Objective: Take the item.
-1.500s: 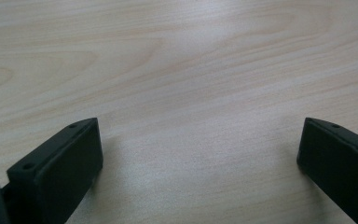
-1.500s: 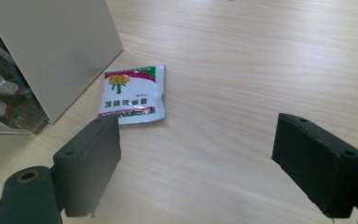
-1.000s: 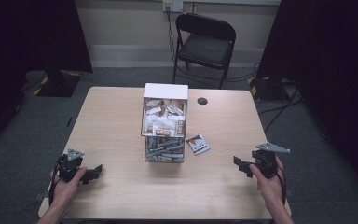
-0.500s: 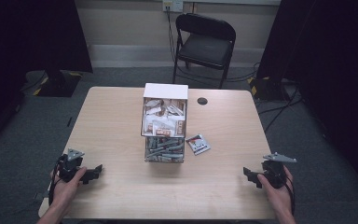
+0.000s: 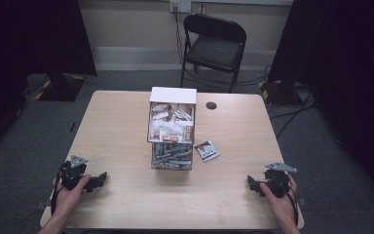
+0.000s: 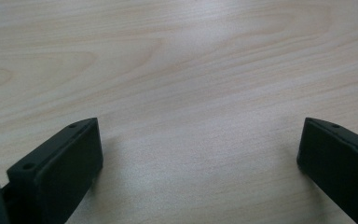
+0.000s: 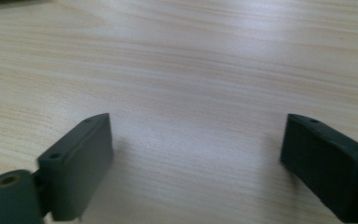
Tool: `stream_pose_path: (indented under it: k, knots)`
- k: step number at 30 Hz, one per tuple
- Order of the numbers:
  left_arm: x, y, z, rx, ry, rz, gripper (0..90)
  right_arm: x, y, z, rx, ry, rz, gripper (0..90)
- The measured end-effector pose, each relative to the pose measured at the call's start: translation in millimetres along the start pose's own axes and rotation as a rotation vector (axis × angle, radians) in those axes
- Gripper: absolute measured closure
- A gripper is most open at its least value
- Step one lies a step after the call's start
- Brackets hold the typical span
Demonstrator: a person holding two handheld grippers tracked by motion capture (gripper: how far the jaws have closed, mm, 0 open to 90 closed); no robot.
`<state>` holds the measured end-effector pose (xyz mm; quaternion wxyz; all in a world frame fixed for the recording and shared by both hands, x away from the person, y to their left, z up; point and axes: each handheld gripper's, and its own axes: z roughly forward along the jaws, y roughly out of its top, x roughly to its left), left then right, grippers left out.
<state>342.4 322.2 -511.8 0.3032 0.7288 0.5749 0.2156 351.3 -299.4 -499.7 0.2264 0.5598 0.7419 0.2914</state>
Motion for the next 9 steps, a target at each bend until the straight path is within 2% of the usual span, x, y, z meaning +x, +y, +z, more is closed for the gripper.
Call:
stream_pose_path:
  k: [9]
  knots:
    - [0.1, 0.1, 0.1, 0.000, -0.001, 0.001, 0.0, 2.2, -1.1, 0.2, -0.004, -0.006, 0.000, 3.3]
